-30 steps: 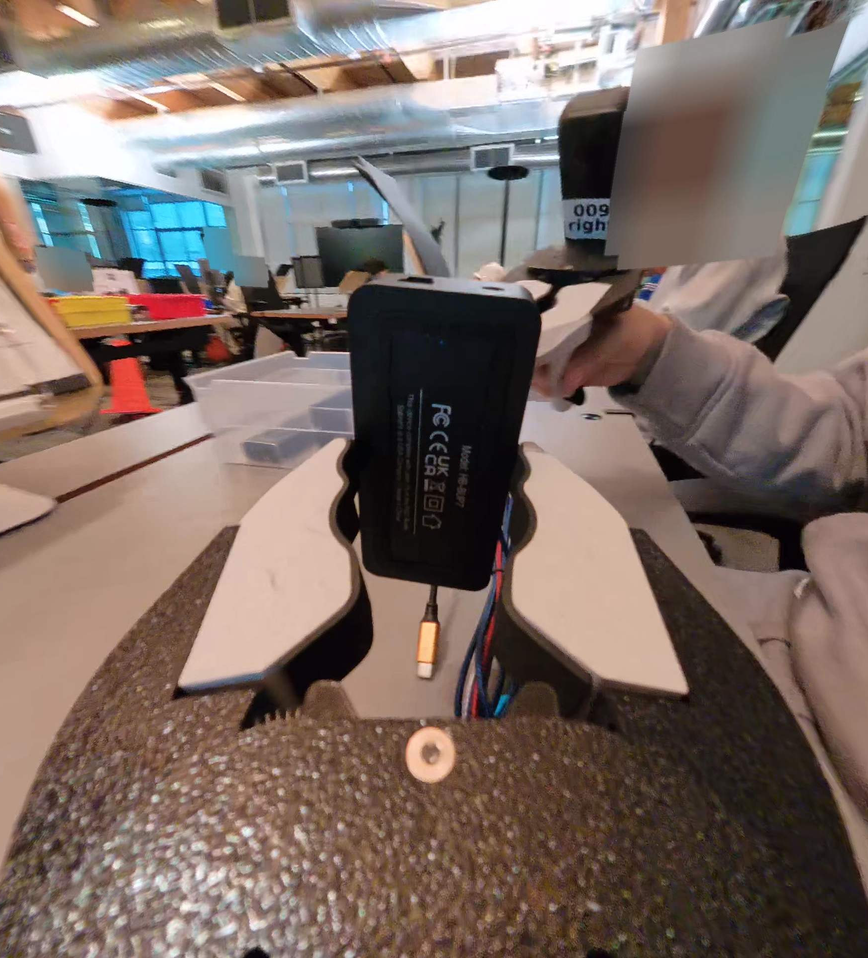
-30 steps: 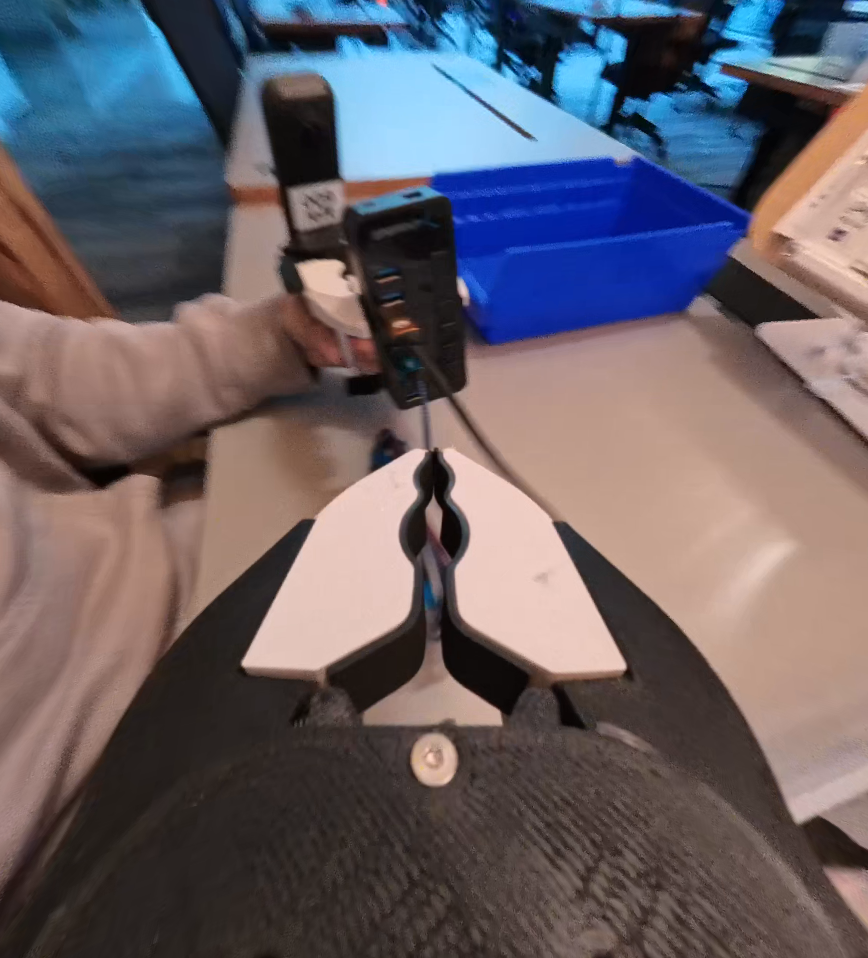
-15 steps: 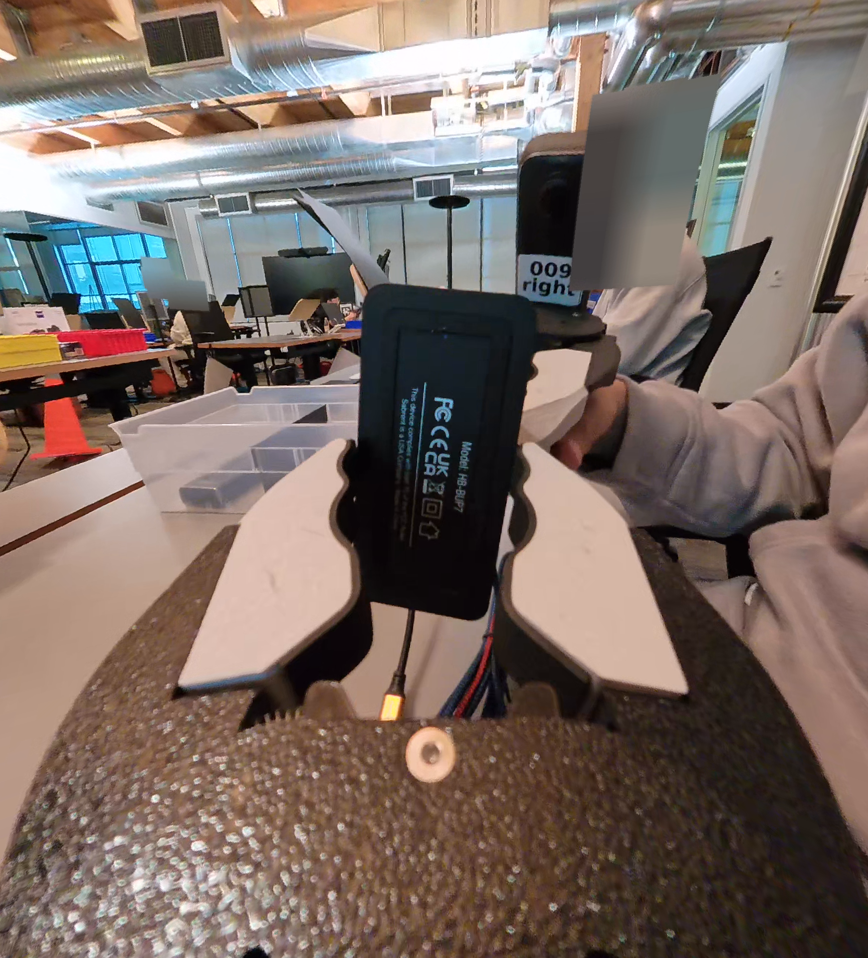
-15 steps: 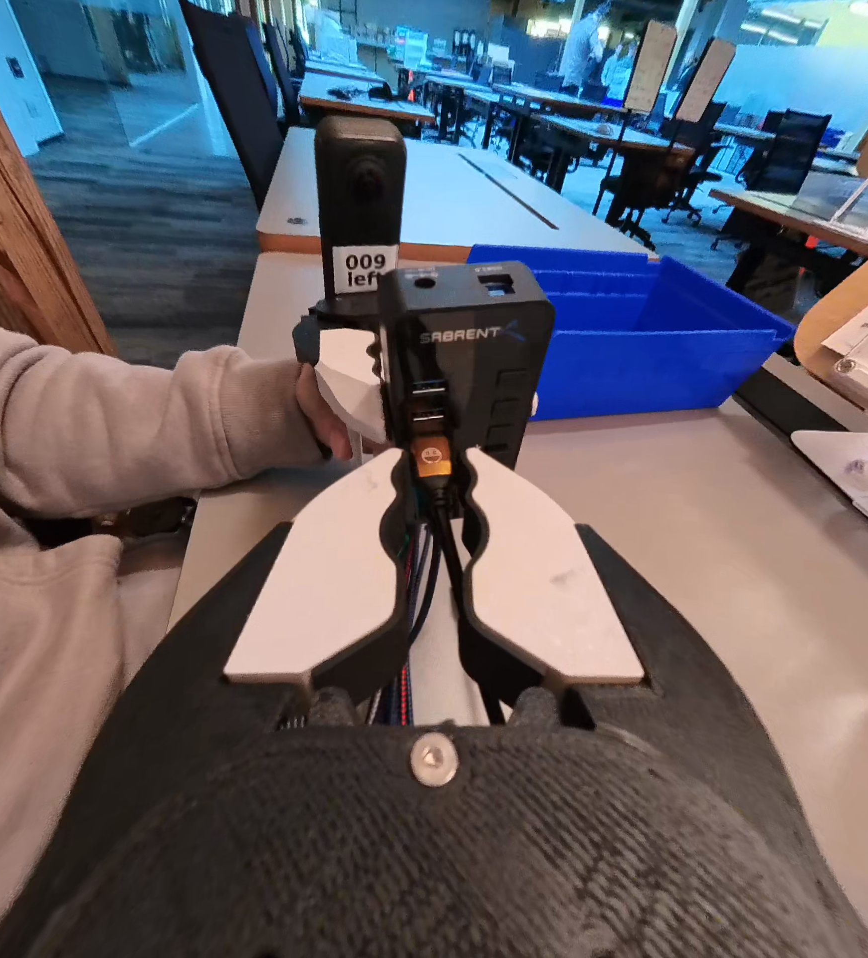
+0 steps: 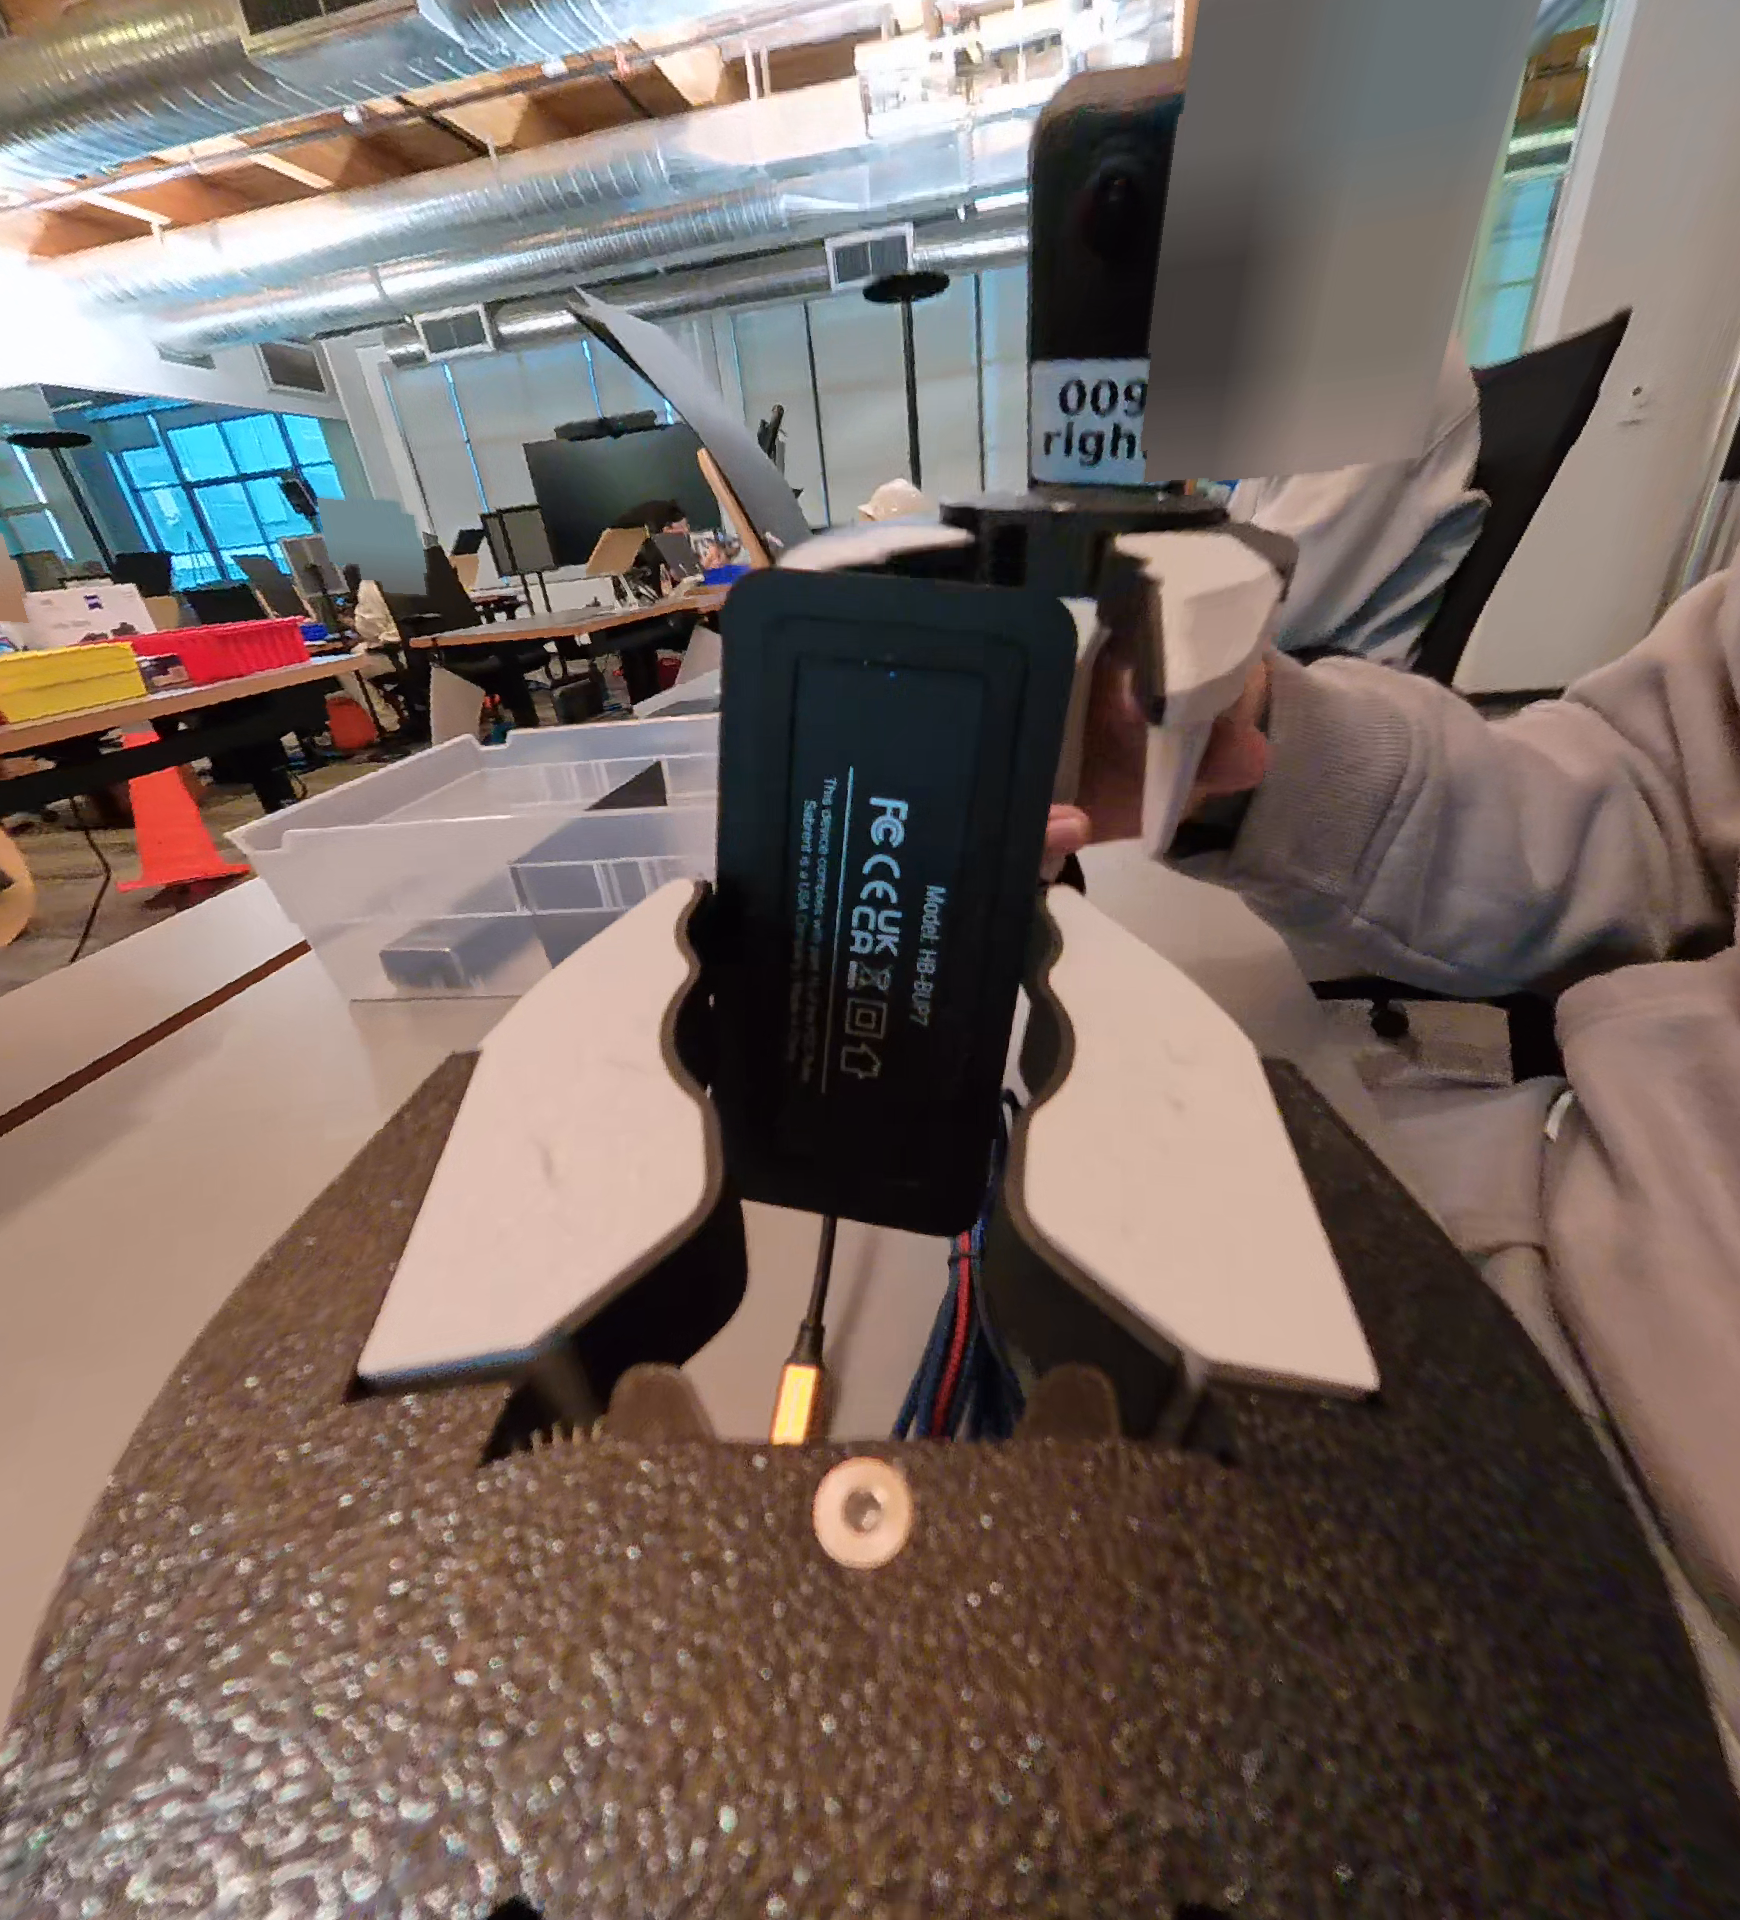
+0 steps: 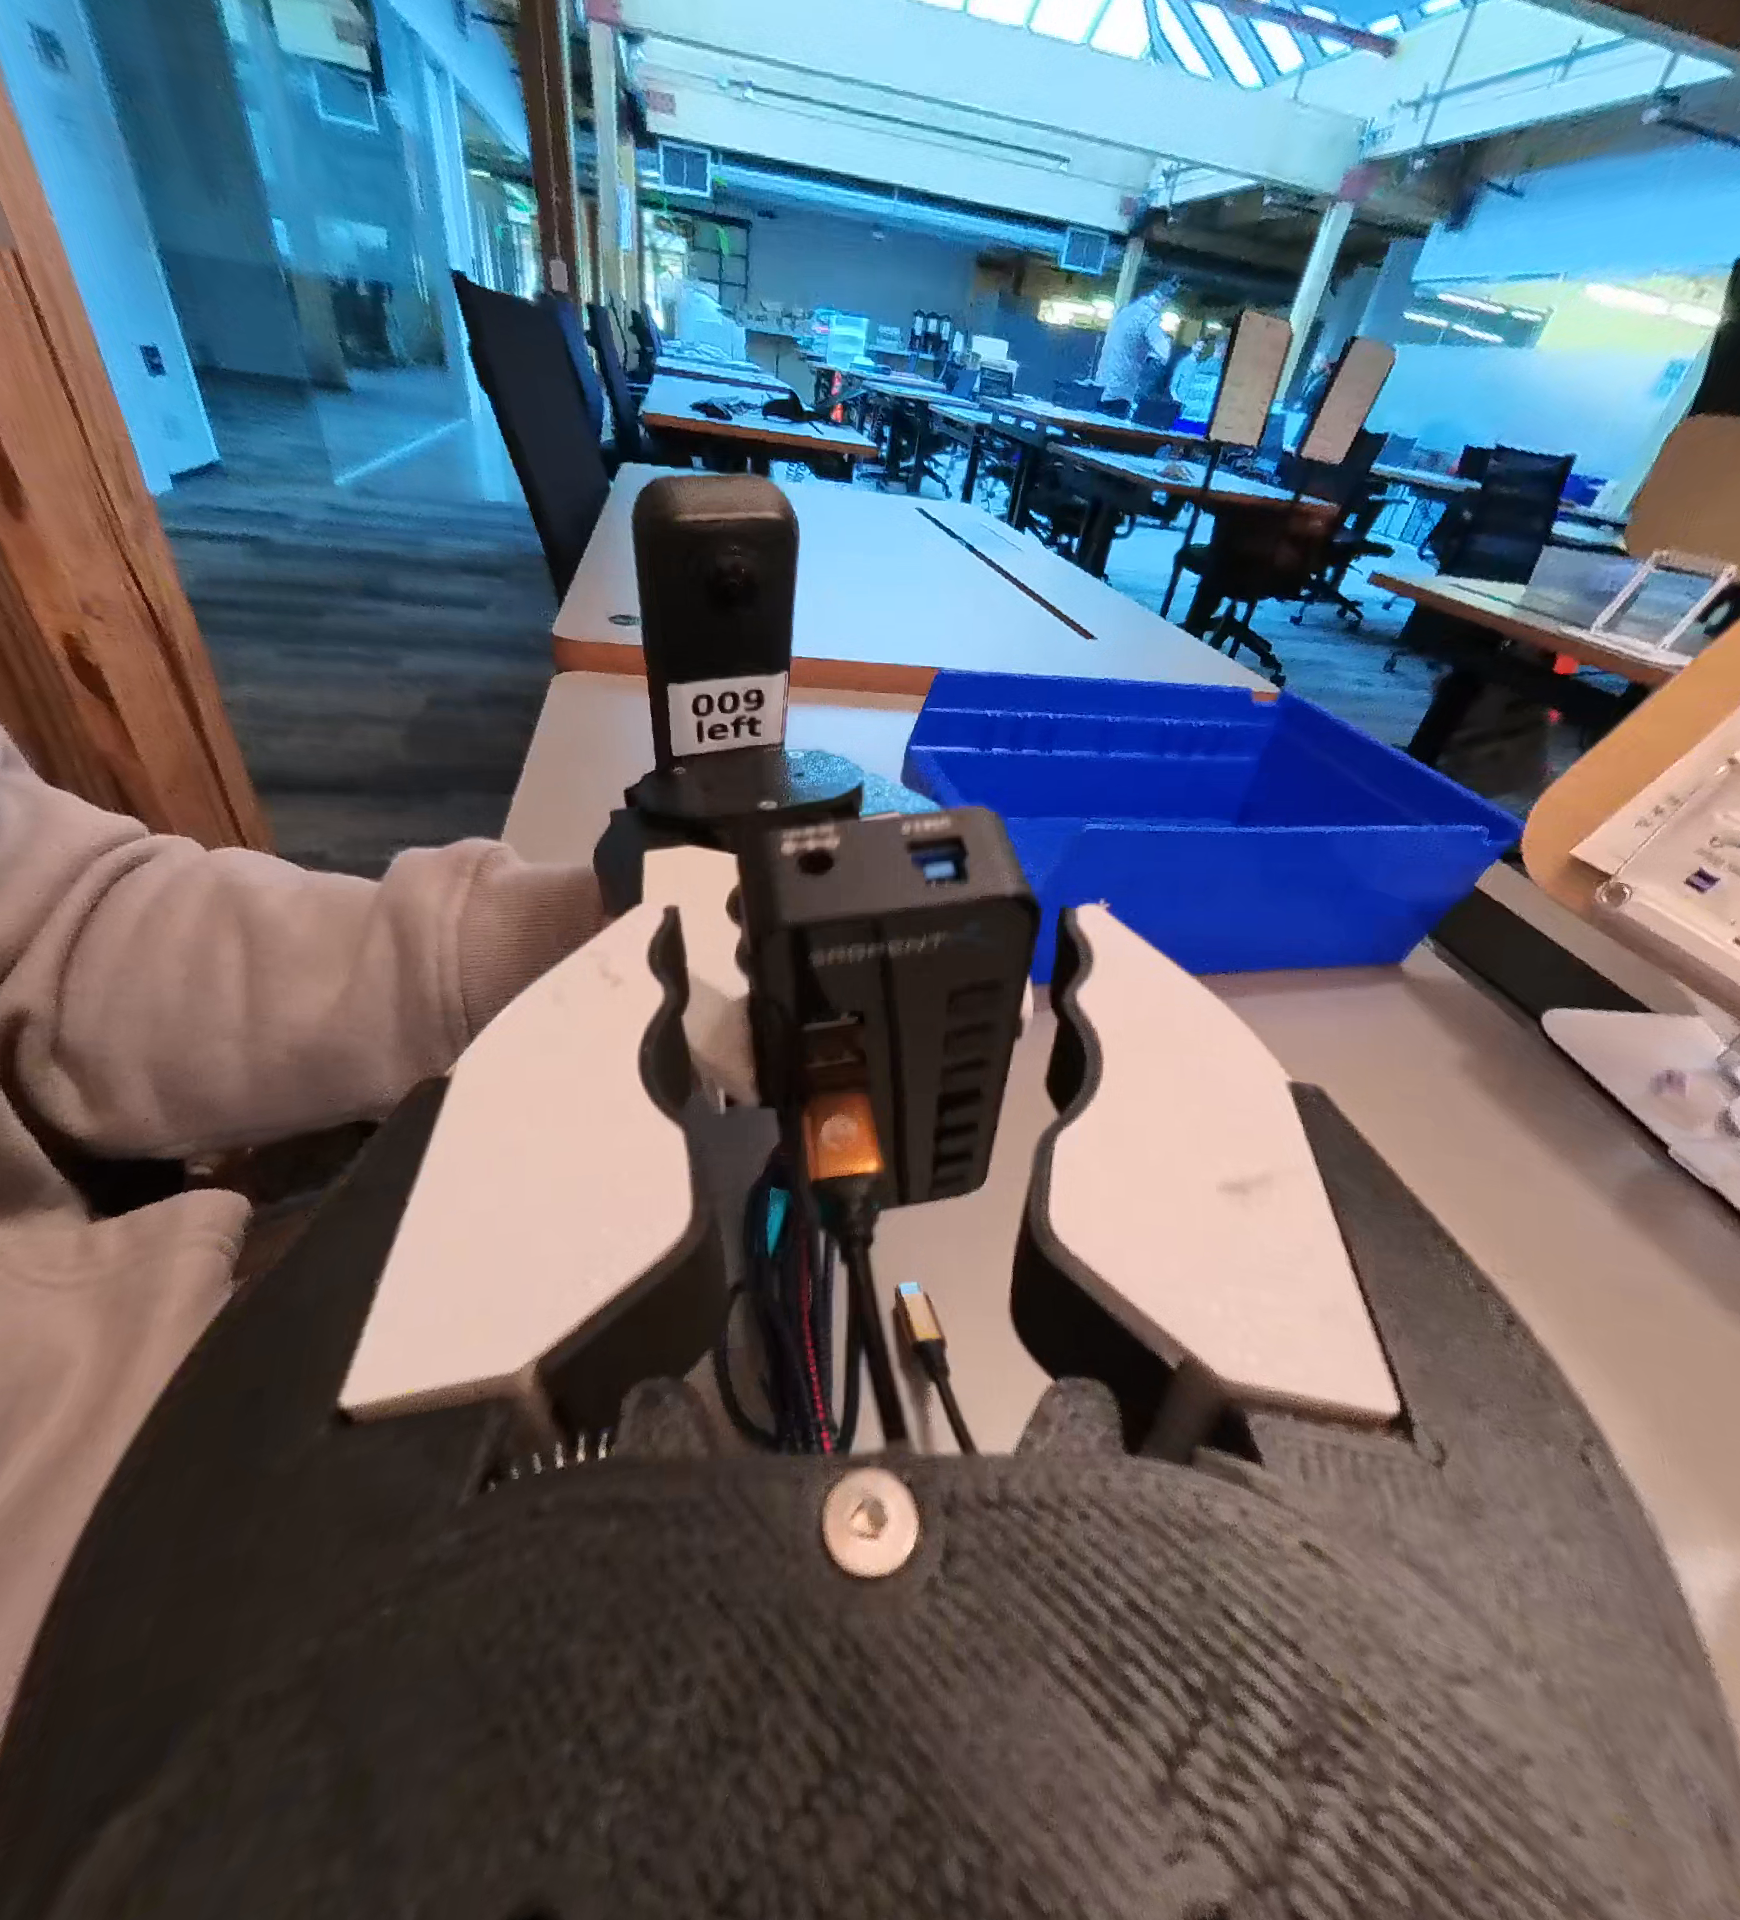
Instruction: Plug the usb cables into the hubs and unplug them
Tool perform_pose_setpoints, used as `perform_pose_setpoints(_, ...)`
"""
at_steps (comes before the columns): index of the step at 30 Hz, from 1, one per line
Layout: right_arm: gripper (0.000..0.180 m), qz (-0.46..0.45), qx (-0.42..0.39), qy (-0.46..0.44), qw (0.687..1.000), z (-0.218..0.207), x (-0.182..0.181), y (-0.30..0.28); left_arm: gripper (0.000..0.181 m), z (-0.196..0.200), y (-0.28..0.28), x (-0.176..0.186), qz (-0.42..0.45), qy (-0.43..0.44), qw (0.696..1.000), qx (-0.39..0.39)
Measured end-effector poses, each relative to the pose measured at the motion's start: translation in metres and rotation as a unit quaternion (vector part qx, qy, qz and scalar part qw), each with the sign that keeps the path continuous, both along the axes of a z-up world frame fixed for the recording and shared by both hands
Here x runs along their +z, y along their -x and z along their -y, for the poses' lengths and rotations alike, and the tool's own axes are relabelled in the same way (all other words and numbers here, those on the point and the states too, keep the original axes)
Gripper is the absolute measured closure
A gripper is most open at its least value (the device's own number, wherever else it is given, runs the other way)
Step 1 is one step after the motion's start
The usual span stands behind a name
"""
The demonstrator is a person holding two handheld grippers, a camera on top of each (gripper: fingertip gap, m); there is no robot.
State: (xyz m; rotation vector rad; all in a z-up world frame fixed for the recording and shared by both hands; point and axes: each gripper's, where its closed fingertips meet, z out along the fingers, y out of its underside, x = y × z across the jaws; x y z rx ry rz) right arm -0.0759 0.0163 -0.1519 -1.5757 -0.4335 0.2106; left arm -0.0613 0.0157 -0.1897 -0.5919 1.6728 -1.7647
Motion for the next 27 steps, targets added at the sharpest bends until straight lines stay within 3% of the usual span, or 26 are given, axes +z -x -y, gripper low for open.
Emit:
perform_pose_setpoints(1, 0.117, 0.012, 0.000, 0.004, 1.000, -0.001, -0.001, 0.001, 0.124, 0.002, 0.001, -0.002, -0.001, -0.008, 1.000, -0.004)
perform_pose_setpoints(3, 0.124, 0.029, 0.005, 0.004, 1.000, -0.003, -0.001, 0.002, 0.124, 0.005, 0.001, -0.002, 0.001, -0.014, 1.000, -0.005)
perform_pose_setpoints(21, 0.124, 0.054, 0.049, 0.024, 0.997, 0.005, -0.005, 0.015, 0.120, 0.020, 0.008, -0.010, -0.012, -0.031, 0.998, -0.046)
perform_pose_setpoints(27, 0.124, 0.071, 0.031, 0.027, 0.997, 0.005, -0.005, 0.013, 0.122, 0.019, 0.006, -0.008, -0.010, -0.034, 0.999, -0.036)
